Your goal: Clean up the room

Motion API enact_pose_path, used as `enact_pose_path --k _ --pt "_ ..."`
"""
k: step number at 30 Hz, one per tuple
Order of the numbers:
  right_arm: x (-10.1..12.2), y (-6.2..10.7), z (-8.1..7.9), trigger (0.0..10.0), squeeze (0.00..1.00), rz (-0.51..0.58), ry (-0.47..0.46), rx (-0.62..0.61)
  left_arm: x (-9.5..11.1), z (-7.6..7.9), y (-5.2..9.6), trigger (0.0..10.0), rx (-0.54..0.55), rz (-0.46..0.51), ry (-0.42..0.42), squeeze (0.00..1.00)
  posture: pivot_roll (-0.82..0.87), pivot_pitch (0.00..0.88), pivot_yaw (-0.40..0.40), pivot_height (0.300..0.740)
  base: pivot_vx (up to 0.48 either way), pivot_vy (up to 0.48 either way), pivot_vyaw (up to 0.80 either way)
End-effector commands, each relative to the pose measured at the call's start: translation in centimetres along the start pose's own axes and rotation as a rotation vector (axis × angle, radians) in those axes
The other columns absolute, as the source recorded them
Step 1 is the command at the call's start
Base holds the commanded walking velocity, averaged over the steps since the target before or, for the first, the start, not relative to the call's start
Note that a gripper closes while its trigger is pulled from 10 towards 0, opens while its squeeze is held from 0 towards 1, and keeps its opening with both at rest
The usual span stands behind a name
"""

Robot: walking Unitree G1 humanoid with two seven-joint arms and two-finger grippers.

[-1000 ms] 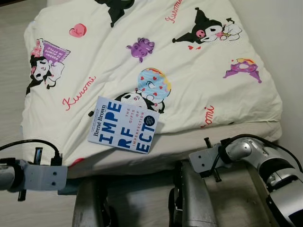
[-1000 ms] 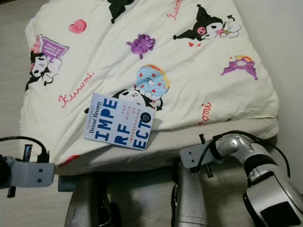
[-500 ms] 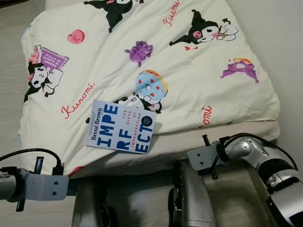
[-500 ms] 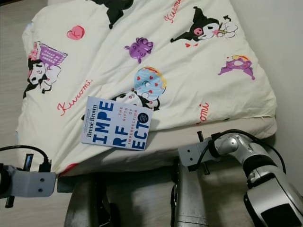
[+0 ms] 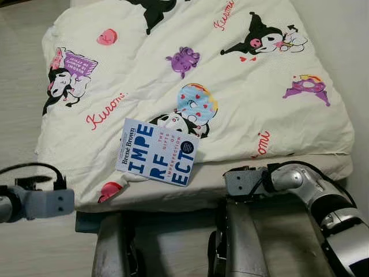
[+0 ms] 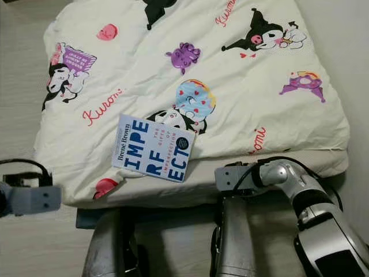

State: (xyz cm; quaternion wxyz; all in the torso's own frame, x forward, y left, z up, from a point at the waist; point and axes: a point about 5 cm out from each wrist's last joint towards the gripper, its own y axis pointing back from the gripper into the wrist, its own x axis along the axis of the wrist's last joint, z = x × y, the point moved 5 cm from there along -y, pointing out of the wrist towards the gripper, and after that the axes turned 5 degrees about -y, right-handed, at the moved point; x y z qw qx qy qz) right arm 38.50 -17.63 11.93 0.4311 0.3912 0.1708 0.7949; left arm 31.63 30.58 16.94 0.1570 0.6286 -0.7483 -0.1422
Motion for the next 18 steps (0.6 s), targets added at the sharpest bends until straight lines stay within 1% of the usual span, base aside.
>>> enact_pose_path --k 1,2,3,4,5,6,7,8,9,10,11,12,13,14,15,16,17,18 --pt "-1.1 0.0 -0.7 10.0 1.0 -0.033 -0.037 -0.016 0.0 -0.2 0.1 10.0 0.041 0.014 0.043 0.0 0.05 0.49 0.014 0.566 0.0 0.0 0.0" --pt "-1.4 0.0 -0.4 10.0 1.0 -0.058 -0.018 -0.043 0.4 -1.2 0.2 10.0 0.095 0.038 0.055 0.0 0.06 0.494 0.015 0.566 0.0 0.0 0.0" --pt "-1.4 0.0 -0.4 10.0 1.0 -0.058 -0.018 -0.043 0.4 -1.2 0.2 10.0 0.095 0.038 0.055 0.0 0.06 0.494 0.015 0.566 0.0 0.0 0.0" --pt "-1.8 -0.1 -0.1 10.0 1.0 -0.09 -0.013 -0.084 1.0 -1.8 0.2 10.0 0.133 0.07 0.059 0.0 0.06 0.496 0.015 0.566 0.0 0.0 0.0" --pt "-2.3 -0.3 0.2 10.0 1.0 -0.135 0.01 -0.124 1.9 -2.0 0.1 10.0 0.162 0.115 0.06 0.0 0.07 0.504 0.016 0.566 0.0 0.0 0.0" --pt "-2.3 -0.3 0.2 10.0 1.0 -0.135 0.01 -0.124 1.9 -2.0 0.1 10.0 0.162 0.115 0.06 0.0 0.07 0.504 0.016 0.566 0.0 0.0 0.0" --pt "-2.8 -0.4 0.5 10.0 1.0 -0.186 0.055 -0.169 2.9 -2.0 0.1 10.0 0.182 0.157 0.067 0.0 0.07 0.509 0.018 0.566 0.0 0.0 0.0" --pt "-3.4 -0.6 0.6 10.0 1.0 -0.245 0.112 -0.205 4.3 -1.9 0.0 10.0 0.207 0.217 0.126 0.0 0.07 0.514 0.02 0.566 0.0 0.0 0.0" --pt "-3.4 -0.6 0.6 10.0 1.0 -0.245 0.112 -0.205 4.3 -1.9 0.0 10.0 0.207 0.217 0.126 0.0 0.07 0.514 0.02 0.566 0.0 0.0 0.0" --pt "-3.7 -0.7 0.7 10.0 0.61 -0.279 0.155 -0.226 5.1 -1.9 0.0 10.0 0.224 0.254 0.169 0.0 0.07 0.514 0.02 0.566 0.0 0.0 0.0" --pt "-3.9 -0.7 0.9 10.0 0.61 -0.308 0.183 -0.254 6.2 -1.7 -0.1 10.0 0.236 0.294 0.234 0.0 0.07 0.518 0.024 0.566 0.0 0.0 0.0" --pt "-3.9 -0.7 0.9 10.0 0.61 -0.308 0.183 -0.254 6.2 -1.7 -0.1 10.0 0.236 0.294 0.234 0.0 0.07 0.518 0.024 0.566 0.0 0.0 0.0" --pt "-4.2 -1.0 0.8 10.0 0.0 -0.348 0.229 -0.277 8.7 -1.1 -0.2 10.0 0.215 0.384 0.348 0.0 0.08 0.521 0.025 0.566 0.0 0.0 0.0" --pt "-4.2 -1.0 0.8 10.0 0.0 -0.348 0.229 -0.277 8.7 -1.1 -0.2 10.0 0.215 0.384 0.348 0.0 0.08 0.521 0.025 0.566 0.0 0.0 0.0" --pt "-4.4 -1.2 0.8 10.0 0.0 -0.369 0.261 -0.299 10.8 -0.7 -0.1 10.0 0.207 0.456 0.421 0.0 0.09 0.529 0.029 0.566 0.0 0.0 0.0" --pt "-4.4 -1.2 0.8 10.0 0.0 -0.369 0.261 -0.299 10.8 -0.7 -0.1 10.0 0.207 0.456 0.421 0.0 0.09 0.529 0.029 0.566 0.0 0.0 0.0" --pt "-4.2 -1.3 1.1 10.0 0.0 -0.375 0.304 -0.34 13.9 -0.3 0.4 10.0 0.185 0.565 0.52 0.0 0.09 0.536 0.03 0.566 0.0 0.0 0.0" --pt "-4.2 -1.3 1.1 10.0 0.0 -0.375 0.304 -0.34 13.9 -0.3 0.4 10.0 0.185 0.565 0.52 0.0 0.09 0.536 0.03 0.566 0.0 0.0 0.0"
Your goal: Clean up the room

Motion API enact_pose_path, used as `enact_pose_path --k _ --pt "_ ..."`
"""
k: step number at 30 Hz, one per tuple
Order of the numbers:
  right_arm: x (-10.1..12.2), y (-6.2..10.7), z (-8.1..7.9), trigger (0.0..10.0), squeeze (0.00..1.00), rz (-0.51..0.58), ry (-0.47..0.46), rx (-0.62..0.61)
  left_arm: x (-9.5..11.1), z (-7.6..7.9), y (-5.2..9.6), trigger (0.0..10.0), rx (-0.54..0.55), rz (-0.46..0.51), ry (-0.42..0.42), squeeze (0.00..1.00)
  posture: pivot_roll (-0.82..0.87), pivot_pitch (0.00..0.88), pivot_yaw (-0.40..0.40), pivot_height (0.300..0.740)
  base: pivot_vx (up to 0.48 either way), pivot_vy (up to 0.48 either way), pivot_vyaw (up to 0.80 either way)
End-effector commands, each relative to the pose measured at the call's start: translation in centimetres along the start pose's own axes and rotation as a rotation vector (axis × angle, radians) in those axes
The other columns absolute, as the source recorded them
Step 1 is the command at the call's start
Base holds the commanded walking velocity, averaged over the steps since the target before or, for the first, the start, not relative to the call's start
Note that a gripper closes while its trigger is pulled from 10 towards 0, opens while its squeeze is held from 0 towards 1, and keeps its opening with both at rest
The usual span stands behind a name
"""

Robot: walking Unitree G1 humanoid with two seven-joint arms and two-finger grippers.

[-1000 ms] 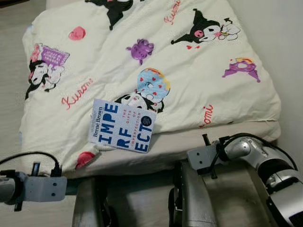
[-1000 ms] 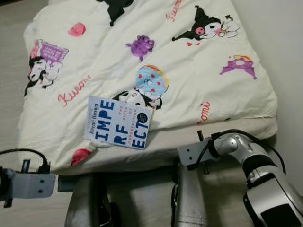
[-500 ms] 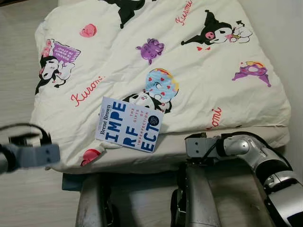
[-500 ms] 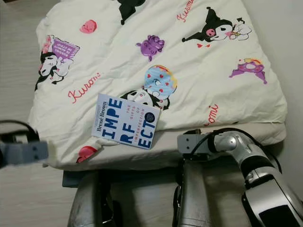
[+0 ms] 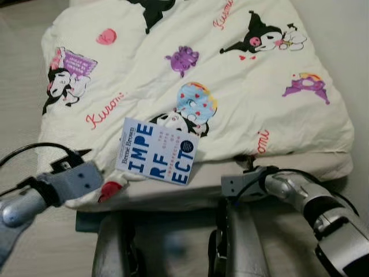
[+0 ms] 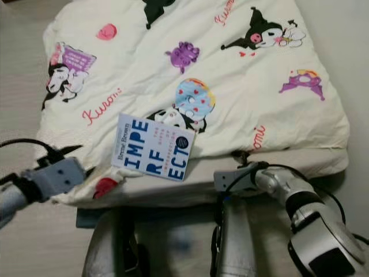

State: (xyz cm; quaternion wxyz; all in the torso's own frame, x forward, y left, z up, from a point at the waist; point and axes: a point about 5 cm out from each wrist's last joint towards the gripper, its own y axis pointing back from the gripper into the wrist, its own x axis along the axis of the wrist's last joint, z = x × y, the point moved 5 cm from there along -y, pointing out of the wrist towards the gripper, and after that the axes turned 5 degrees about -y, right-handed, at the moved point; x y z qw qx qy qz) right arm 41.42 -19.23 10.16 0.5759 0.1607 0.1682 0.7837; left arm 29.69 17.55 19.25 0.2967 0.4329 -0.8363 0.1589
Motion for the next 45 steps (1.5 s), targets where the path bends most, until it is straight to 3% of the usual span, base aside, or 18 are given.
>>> enact_pose_path --k 1,4,8,14,15,17,18,21,23,24,25,27,29,31,34,38,40,45 --pt "-0.8 0.0 -0.1 10.0 0.0 -0.055 0.022 -0.056 1.7 2.8 -0.2 10.0 -0.079 0.061 0.126 0.0 0.09 0.538 0.029 0.566 0.0 0.0 0.0" --pt "0.4 0.1 1.5 10.0 0.0 0.02 0.008 -0.177 4.4 6.1 -0.2 10.0 -0.163 0.141 0.194 0.0 0.09 0.536 0.029 0.566 0.0 0.0 0.0" --pt "0.9 0.3 1.4 10.0 0.0 0.079 0.002 -0.171 4.5 7.7 0.5 10.0 -0.23 0.139 0.18 0.0 0.08 0.532 0.028 0.566 0.0 0.0 0.0" --pt "0.8 0.6 -0.9 10.0 0.0 0.112 -0.049 0.007 4.2 7.8 1.0 10.0 -0.257 0.113 0.171 0.0 0.08 0.532 0.029 0.566 0.0 0.0 0.0" --pt "1.2 1.0 -2.0 10.0 0.0 0.153 -0.111 0.105 4.2 7.7 1.1 10.0 -0.266 0.102 0.167 0.0 0.09 0.531 0.03 0.566 0.0 0.0 0.0" --pt "1.7 1.8 -1.9 10.0 0.0 0.233 -0.12 0.158 3.9 7.4 1.3 10.0 -0.271 0.081 0.161 0.0 0.09 0.534 0.033 0.566 0.0 0.0 0.0" --pt "2.3 2.4 -1.2 10.0 0.0 0.301 -0.183 0.19 3.8 7.3 1.5 10.0 -0.274 0.068 0.159 0.0 0.09 0.536 0.035 0.566 0.0 0.0 0.0" --pt "2.7 2.7 -0.7 10.0 0.0 0.343 -0.235 0.214 3.8 7.3 1.5 10.0 -0.276 0.065 0.157 0.0 0.09 0.536 0.035 0.566 0.0 0.0 0.0" --pt "2.9 3.7 2.4 10.0 0.0 0.424 -0.347 0.205 3.5 7.4 1.9 10.0 -0.289 0.054 0.14 0.0 0.09 0.533 0.038 0.566 0.0 0.0 0.0" --pt "2.8 3.8 3.0 10.0 0.0 0.429 -0.358 0.191 3.5 7.4 2.0 10.0 -0.29 0.053 0.138 0.0 0.09 0.533 0.038 0.566 0.0 0.0 0.0" --pt "2.7 3.7 3.8 10.0 0.0 0.425 -0.348 0.157 3.5 7.3 2.0 10.0 -0.286 0.05 0.138 0.0 0.09 0.531 0.04 0.566 0.0 0.0 0.0" --pt "2.7 3.7 3.8 10.0 0.0 0.425 -0.348 0.157 3.5 7.3 2.0 10.0 -0.286 0.05 0.138 0.0 0.09 0.531 0.04 0.566 0.0 0.0 0.0" --pt "2.3 3.5 5.6 10.0 0.0 0.389 -0.348 0.069 3.5 7.2 2.0 10.0 -0.277 0.046 0.132 0.0 0.09 0.53 0.04 0.566 0.0 0.0 0.0" --pt "1.7 3.2 6.2 10.0 0.0 0.334 -0.284 0.0 3.6 7.0 1.9 10.0 -0.262 0.044 0.127 0.0 0.09 0.53 0.038 0.566 0.0 0.0 0.0" --pt "1.4 2.8 5.5 10.0 0.0 0.276 -0.143 -0.038 3.6 6.9 1.8 10.0 -0.254 0.041 0.114 0.0 0.09 0.531 0.041 0.566 0.0 0.0 0.0" --pt "1.4 2.5 4.8 10.0 0.0 0.249 -0.076 -0.054 3.5 6.9 1.8 10.0 -0.254 0.04 0.1 0.0 0.09 0.531 0.04 0.566 0.0 0.0 0.0" --pt "1.6 2.1 3.9 10.0 0.0 0.236 0.013 -0.067 3.6 6.9 1.9 10.0 -0.258 0.042 0.091 0.0 0.1 0.532 0.041 0.566 0.0 0.0 0.0" --pt "1.7 1.8 2.9 10.0 0.0 0.231 0.053 -0.061 3.7 7.0 2.1 10.0 -0.273 0.043 0.094 0.0 0.1 0.534 0.04 0.566 0.0 0.0 0.0"
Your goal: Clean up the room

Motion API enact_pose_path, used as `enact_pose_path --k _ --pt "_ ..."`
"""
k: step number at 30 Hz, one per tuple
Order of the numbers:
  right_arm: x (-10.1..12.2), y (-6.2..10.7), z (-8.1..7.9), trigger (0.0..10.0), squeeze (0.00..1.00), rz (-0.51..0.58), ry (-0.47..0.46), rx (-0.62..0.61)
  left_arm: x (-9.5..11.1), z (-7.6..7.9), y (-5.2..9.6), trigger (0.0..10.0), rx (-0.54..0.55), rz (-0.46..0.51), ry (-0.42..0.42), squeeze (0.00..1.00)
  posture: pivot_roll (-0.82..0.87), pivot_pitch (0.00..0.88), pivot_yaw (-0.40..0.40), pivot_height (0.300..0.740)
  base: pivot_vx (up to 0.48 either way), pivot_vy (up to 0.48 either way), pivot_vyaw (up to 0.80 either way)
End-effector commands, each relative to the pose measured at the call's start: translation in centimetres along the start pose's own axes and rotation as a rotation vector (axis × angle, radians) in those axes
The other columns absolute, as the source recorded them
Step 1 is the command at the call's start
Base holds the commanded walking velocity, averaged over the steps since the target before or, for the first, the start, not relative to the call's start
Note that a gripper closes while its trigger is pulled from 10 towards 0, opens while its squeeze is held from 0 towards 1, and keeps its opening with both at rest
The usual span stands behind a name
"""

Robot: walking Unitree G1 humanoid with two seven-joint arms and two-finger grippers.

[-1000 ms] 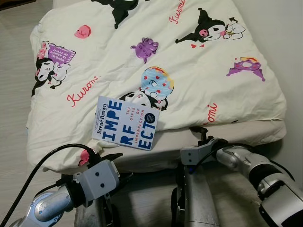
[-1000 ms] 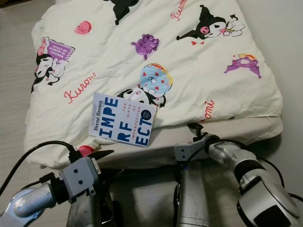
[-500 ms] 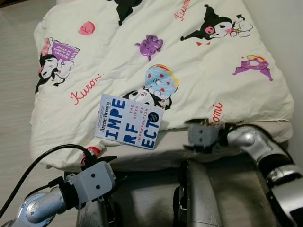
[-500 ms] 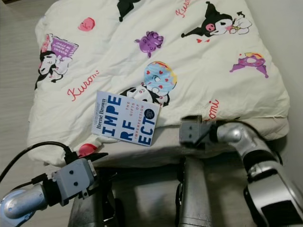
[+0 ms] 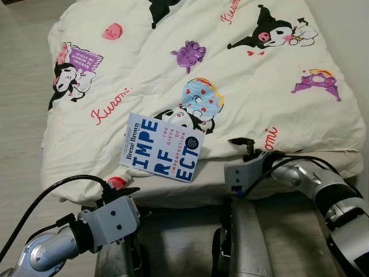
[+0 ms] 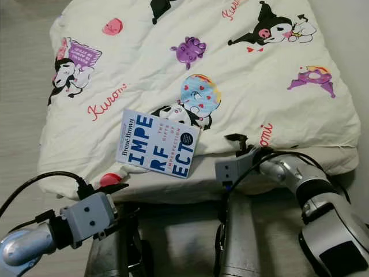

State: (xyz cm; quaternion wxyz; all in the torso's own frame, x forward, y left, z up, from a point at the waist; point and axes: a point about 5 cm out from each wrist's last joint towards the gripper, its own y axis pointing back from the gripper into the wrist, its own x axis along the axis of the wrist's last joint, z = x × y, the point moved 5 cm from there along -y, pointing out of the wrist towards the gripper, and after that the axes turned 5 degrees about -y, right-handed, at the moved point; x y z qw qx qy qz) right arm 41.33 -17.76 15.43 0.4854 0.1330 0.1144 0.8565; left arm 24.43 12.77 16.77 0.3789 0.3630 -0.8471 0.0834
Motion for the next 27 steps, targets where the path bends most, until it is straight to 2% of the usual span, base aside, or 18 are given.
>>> enact_pose_path --k 1,5,14,16,17,20,21,22,23,27 --pt "-0.1 0.0 -2.0 10.0 0.0 -0.009 0.026 0.047 -0.1 0.7 0.4 10.0 -0.03 -0.014 0.006 0.0 0.1 0.534 0.04 0.566 0.0 0.0 0.0" --pt "-1.6 -0.6 -1.6 10.0 0.0 -0.143 0.168 -0.061 0.1 0.2 -0.3 10.0 0.029 -0.004 -0.024 0.0 0.1 0.533 0.044 0.566 0.0 0.0 0.0" --pt "-3.0 -0.8 -2.5 10.0 0.0 -0.292 0.247 -0.111 2.4 -0.3 -1.6 10.0 0.099 0.092 0.055 0.0 0.12 0.537 0.049 0.566 0.0 0.0 0.0" --pt "-3.3 -0.7 -2.7 10.0 0.0 -0.317 0.261 -0.11 2.6 -0.2 -1.8 10.0 0.096 0.099 0.058 0.0 0.12 0.536 0.048 0.566 0.0 0.0 0.0" --pt "-4.1 -0.3 -3.0 10.0 0.0 -0.363 0.274 -0.102 2.8 0.0 -1.9 10.0 0.089 0.105 0.052 0.0 0.12 0.535 0.045 0.566 0.0 0.0 0.0" --pt "-4.4 -0.1 -3.0 10.0 0.0 -0.376 0.268 -0.101 2.8 0.0 -1.8 10.0 0.091 0.103 0.052 0.0 0.12 0.533 0.046 0.566 0.0 0.0 0.0" --pt "-4.5 0.0 -3.1 6.2 0.0 -0.382 0.253 -0.101 2.7 -0.1 -1.7 10.0 0.095 0.1 0.049 0.0 0.12 0.53 0.044 0.566 0.0 0.0 0.0" --pt "-4.5 0.0 -3.1 6.2 0.0 -0.382 0.253 -0.101 2.7 -0.1 -1.7 10.0 0.095 0.1 0.049 0.0 0.12 0.53 0.044 0.566 0.0 0.0 0.0" --pt "-4.5 0.0 -3.2 0.0 0.0 -0.383 0.234 -0.106 2.6 -0.1 -1.6 10.0 0.1 0.096 0.046 0.0 0.12 0.529 0.044 0.566 0.0 0.0 0.0" --pt "-4.2 -0.1 -3.3 0.0 0.0 -0.362 0.202 -0.106 2.3 -0.3 -1.4 10.0 0.108 0.079 0.034 0.0 0.12 0.528 0.041 0.566 0.0 0.0 0.0"
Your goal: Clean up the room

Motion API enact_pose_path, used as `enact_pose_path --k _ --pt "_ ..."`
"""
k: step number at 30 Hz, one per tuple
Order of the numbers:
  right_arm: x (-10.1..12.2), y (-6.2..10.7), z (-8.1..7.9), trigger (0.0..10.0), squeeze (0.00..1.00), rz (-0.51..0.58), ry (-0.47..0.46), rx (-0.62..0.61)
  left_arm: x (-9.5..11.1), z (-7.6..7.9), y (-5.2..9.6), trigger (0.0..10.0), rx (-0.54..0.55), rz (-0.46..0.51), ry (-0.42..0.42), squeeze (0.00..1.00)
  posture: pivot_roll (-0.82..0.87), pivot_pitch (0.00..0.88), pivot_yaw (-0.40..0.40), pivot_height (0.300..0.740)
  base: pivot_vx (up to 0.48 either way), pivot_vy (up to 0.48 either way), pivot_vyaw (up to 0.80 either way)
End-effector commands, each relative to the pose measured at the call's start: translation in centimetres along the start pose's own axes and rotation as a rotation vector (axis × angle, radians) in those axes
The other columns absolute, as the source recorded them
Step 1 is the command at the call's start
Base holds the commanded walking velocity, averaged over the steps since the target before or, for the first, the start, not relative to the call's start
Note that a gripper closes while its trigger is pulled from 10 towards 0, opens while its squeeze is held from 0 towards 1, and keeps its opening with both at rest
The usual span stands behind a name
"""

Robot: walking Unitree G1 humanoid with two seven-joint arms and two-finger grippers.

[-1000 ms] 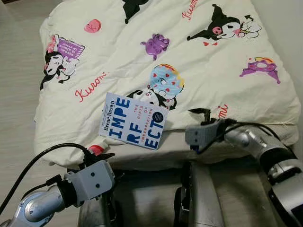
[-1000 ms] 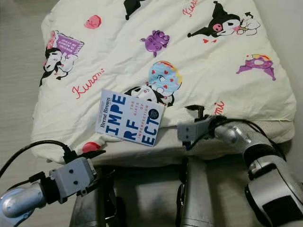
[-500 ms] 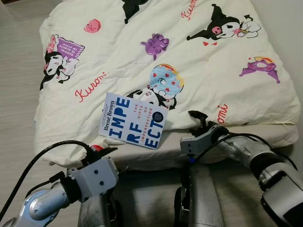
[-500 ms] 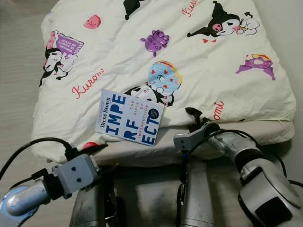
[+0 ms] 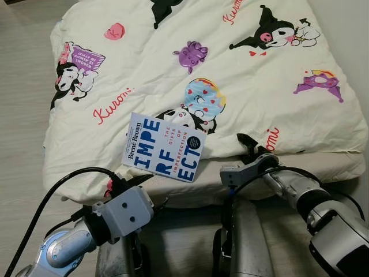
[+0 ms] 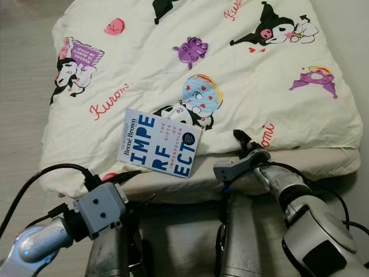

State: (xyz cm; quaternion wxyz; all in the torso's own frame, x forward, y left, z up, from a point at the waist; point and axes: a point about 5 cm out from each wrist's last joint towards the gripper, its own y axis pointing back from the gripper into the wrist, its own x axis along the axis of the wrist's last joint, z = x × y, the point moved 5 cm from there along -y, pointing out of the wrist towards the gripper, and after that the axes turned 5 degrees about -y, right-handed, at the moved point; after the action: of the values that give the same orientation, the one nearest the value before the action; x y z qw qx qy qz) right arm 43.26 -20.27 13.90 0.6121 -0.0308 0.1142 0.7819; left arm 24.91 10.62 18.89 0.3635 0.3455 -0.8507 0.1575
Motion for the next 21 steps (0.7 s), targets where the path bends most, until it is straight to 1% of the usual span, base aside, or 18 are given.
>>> enact_pose_path --k 1,6,13,15,16,20,21 --pt "-0.5 0.8 -2.4 0.0 0.0 -0.022 -0.014 0.079 -0.3 0.5 0.4 10.0 -0.012 -0.017 0.003 0.0 0.12 0.528 0.041 0.566 0.0 0.0 0.0" --pt "-0.5 0.8 -2.4 0.0 0.0 -0.022 -0.009 0.077 -0.3 0.4 0.4 10.0 -0.011 -0.023 0.0 0.0 0.11 0.529 0.04 0.566 0.0 0.0 0.0" --pt "-1.1 0.8 -1.9 0.0 0.0 -0.03 0.015 0.084 -0.7 0.1 0.6 10.0 -0.009 -0.038 -0.016 0.0 0.11 0.528 0.042 0.566 0.0 0.0 0.0" --pt "-1.2 0.8 -1.8 0.0 0.0 -0.019 0.018 0.099 -0.8 -0.1 0.6 10.0 -0.01 -0.043 -0.027 0.0 0.11 0.528 0.042 0.566 0.0 0.0 0.0" --pt "-1.2 0.9 -1.8 0.0 0.0 -0.001 0.006 0.127 -1.0 -0.3 0.7 10.0 -0.006 -0.049 -0.033 0.0 0.11 0.53 0.043 0.566 0.0 0.0 0.0" --pt "-1.2 0.9 -1.5 0.0 0.0 0.02 0.012 0.148 -1.1 -0.5 0.8 10.0 -0.006 -0.055 -0.041 0.0 0.1 0.532 0.042 0.566 0.0 0.0 0.0" --pt "-1.2 0.9 -1.4 0.0 0.0 0.033 -0.01 0.177 -1.3 -0.7 0.9 10.0 -0.005 -0.061 -0.046 0.0 0.1 0.533 0.04 0.566 0.0 0.0 0.0"
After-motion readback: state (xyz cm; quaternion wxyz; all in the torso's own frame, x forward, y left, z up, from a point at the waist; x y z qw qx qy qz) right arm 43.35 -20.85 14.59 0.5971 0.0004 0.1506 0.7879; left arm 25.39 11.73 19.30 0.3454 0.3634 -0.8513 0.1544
